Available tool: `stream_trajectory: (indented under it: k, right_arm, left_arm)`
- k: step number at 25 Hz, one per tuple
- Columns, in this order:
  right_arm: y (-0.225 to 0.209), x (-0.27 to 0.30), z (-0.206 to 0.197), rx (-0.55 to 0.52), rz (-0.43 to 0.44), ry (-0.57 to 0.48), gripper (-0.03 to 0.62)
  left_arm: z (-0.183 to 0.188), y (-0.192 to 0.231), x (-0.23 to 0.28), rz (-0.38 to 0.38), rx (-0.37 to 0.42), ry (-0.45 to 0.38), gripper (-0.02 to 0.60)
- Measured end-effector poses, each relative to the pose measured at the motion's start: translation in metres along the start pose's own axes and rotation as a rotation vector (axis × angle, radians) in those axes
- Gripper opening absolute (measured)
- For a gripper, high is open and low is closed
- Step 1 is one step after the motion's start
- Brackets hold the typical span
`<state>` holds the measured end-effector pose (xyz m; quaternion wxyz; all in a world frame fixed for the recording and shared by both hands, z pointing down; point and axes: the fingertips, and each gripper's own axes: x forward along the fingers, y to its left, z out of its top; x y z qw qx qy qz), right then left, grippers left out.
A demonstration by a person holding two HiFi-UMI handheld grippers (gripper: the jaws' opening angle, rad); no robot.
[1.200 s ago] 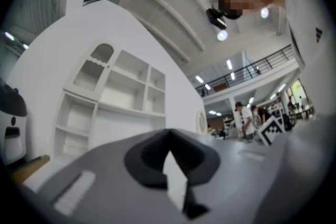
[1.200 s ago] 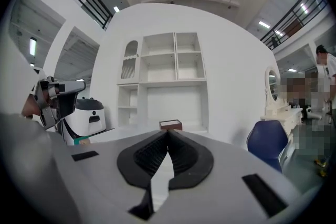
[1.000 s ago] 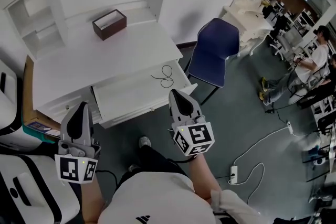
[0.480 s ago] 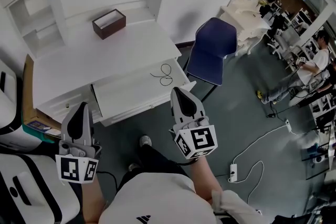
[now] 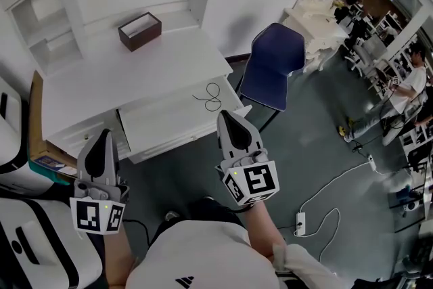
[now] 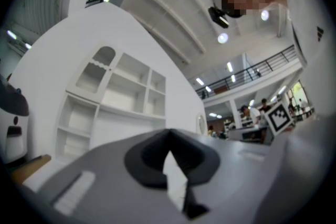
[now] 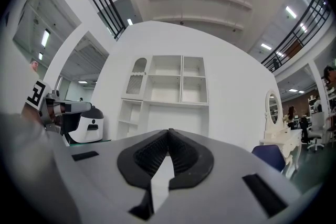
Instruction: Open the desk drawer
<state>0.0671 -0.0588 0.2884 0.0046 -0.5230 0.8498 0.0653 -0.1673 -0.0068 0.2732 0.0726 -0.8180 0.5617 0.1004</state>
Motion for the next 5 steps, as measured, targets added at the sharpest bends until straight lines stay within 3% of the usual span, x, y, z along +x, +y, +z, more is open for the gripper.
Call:
stream_trajectory:
  k: [5]
  right_arm:
    - [-0.0084, 0.0003, 0.0054, -0.004, 0.009, -0.011, -0.002]
  left_arm:
    - [0.0016, -0.0067, 0.0093, 0.006, -0.003, -0.011, 0.005]
